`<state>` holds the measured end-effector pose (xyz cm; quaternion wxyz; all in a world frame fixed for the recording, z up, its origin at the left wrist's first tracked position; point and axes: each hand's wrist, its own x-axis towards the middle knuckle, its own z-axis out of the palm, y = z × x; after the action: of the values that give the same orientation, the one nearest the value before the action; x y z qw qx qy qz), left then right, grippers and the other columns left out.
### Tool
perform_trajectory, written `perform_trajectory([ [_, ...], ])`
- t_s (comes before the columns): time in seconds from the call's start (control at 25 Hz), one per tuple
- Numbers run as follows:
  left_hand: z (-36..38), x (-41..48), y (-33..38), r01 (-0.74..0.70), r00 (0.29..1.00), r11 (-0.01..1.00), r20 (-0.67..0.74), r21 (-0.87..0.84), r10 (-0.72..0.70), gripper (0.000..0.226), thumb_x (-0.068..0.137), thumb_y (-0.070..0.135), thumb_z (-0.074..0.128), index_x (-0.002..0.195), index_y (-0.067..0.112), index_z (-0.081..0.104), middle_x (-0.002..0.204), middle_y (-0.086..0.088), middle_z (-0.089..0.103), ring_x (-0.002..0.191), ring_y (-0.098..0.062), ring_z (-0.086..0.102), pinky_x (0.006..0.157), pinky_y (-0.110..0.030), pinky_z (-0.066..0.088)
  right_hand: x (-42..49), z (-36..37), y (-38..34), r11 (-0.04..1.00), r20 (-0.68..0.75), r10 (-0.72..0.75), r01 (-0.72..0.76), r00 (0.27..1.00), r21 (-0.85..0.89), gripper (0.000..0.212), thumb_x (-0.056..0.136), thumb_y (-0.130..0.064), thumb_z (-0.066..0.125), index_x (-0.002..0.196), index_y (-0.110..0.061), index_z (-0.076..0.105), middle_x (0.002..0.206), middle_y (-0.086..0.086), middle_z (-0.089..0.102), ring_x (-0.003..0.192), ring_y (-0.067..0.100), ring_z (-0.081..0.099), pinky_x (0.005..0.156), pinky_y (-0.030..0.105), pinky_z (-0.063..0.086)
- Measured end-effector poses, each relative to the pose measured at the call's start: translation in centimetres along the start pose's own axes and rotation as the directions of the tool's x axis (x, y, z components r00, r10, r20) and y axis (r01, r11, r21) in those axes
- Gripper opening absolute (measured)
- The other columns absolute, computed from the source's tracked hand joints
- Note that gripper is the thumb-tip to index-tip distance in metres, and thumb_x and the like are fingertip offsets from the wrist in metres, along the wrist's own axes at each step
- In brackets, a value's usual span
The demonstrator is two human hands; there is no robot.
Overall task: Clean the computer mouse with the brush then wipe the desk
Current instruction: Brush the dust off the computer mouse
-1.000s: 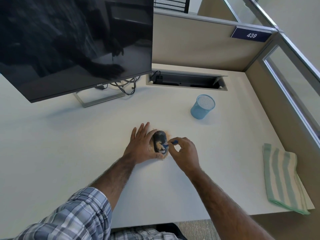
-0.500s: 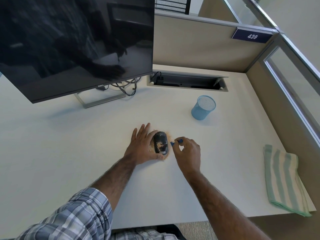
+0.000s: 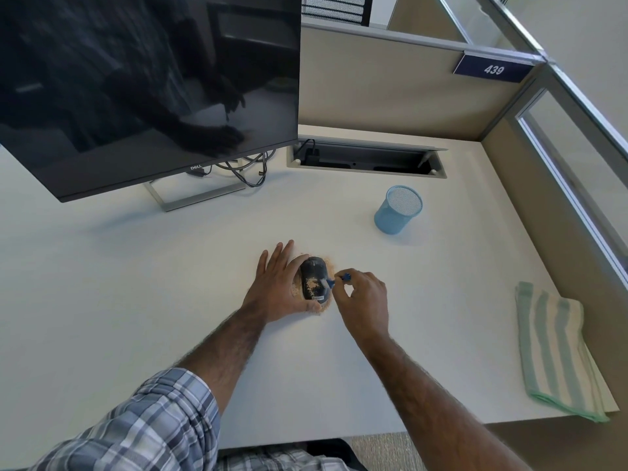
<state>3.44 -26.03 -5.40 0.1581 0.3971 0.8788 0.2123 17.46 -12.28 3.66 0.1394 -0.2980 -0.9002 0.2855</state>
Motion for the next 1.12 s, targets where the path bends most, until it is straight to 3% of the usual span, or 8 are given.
perform_trajectory([
  [0.12, 0.0, 0.0, 0.0, 0.000, 1.000, 1.000, -0.004, 0.010, 0.001, 0.118, 0.065, 0.092, 0.060, 0.159, 0.034, 0.018, 0.172, -0.001, -0.009, 0.157, -0.020, -0.017, 0.126, -0.049, -0.010, 0.1, -0.2, 0.1, 1.000, -0.027, 0.022, -0.021, 0.999, 0.013, 0.012, 0.095, -0.022, 0.064, 0.098, -0.019, 0.075, 0.092, -0.004, 0.074, 0.087, 0.016, 0.060, 0.092, 0.036, 0.043],
  [0.48, 0.1, 0.1, 0.0, 0.000, 1.000, 1.000, 0.004, 0.017, 0.000, 0.118, 0.065, 0.094, 0.058, 0.159, 0.035, 0.017, 0.172, -0.002, -0.009, 0.157, -0.021, -0.016, 0.126, -0.050, -0.009, 0.4, -0.4, 0.0, 0.999, 0.074, 0.026, -0.028, 0.997, 0.031, 0.013, 0.093, -0.023, 0.064, 0.098, -0.020, 0.075, 0.091, -0.006, 0.073, 0.084, 0.014, 0.059, 0.087, 0.043, 0.051],
  [0.6, -0.1, 0.0, -0.1, 0.003, 1.000, 1.000, -0.001, 0.005, -0.003, 0.120, 0.063, 0.093, 0.059, 0.159, 0.034, 0.018, 0.172, -0.001, -0.008, 0.157, -0.020, -0.017, 0.126, -0.050, -0.009, 0.7, -0.5, -0.3, 0.996, -0.010, 0.084, -0.084, 0.996, 0.003, 0.011, 0.093, -0.023, 0.064, 0.096, -0.019, 0.074, 0.092, -0.003, 0.075, 0.087, 0.018, 0.062, 0.088, 0.046, 0.051],
  [0.72, -0.1, 0.1, 0.0, 0.001, 1.000, 1.000, 0.003, 0.011, -0.001, 0.120, 0.064, 0.094, 0.059, 0.159, 0.034, 0.017, 0.172, -0.002, -0.009, 0.157, -0.021, -0.017, 0.126, -0.050, -0.009, 0.5, -0.3, -0.6, 1.000, 0.036, 0.010, -0.010, 0.999, -0.003, 0.012, 0.094, -0.022, 0.063, 0.097, -0.018, 0.075, 0.091, -0.002, 0.075, 0.086, 0.018, 0.062, 0.090, 0.043, 0.049],
  [0.84, 0.0, 0.0, 0.0, 0.003, 1.000, 1.000, 0.002, 0.006, -0.003, 0.120, 0.064, 0.094, 0.059, 0.159, 0.034, 0.017, 0.172, -0.001, -0.009, 0.157, -0.020, -0.017, 0.126, -0.050, -0.010, 0.6, -0.5, -0.3, 0.996, 0.001, 0.094, -0.094, 0.996, -0.007, 0.013, 0.093, -0.021, 0.062, 0.096, -0.018, 0.074, 0.090, -0.002, 0.074, 0.086, 0.019, 0.063, 0.089, 0.045, 0.050],
  [1.04, -0.1, 0.0, 0.2, 0.009, 1.000, 1.000, 0.012, -0.005, -0.009, 0.120, 0.064, 0.093, 0.060, 0.160, 0.034, 0.017, 0.172, -0.001, -0.011, 0.157, -0.019, -0.019, 0.126, -0.049, -0.012, -0.2, -0.2, -1.1, 0.996, 0.146, 0.017, -0.029, 0.989, 0.082, 0.016, 0.095, -0.026, 0.063, 0.097, -0.019, 0.077, 0.091, -0.005, 0.074, 0.082, 0.012, 0.061, 0.077, 0.034, 0.050],
  [1.12, -0.2, 0.0, 0.3, 0.013, 1.000, 1.000, 0.015, -0.013, -0.013, 0.120, 0.064, 0.092, 0.062, 0.160, 0.034, 0.017, 0.172, -0.001, -0.010, 0.157, -0.019, -0.019, 0.126, -0.048, -0.012, -0.2, -0.3, -1.2, 0.989, 0.089, 0.050, -0.061, 0.995, 0.133, 0.015, 0.094, -0.024, 0.064, 0.099, -0.021, 0.077, 0.091, -0.005, 0.074, 0.084, 0.011, 0.063, 0.076, 0.032, 0.051],
])
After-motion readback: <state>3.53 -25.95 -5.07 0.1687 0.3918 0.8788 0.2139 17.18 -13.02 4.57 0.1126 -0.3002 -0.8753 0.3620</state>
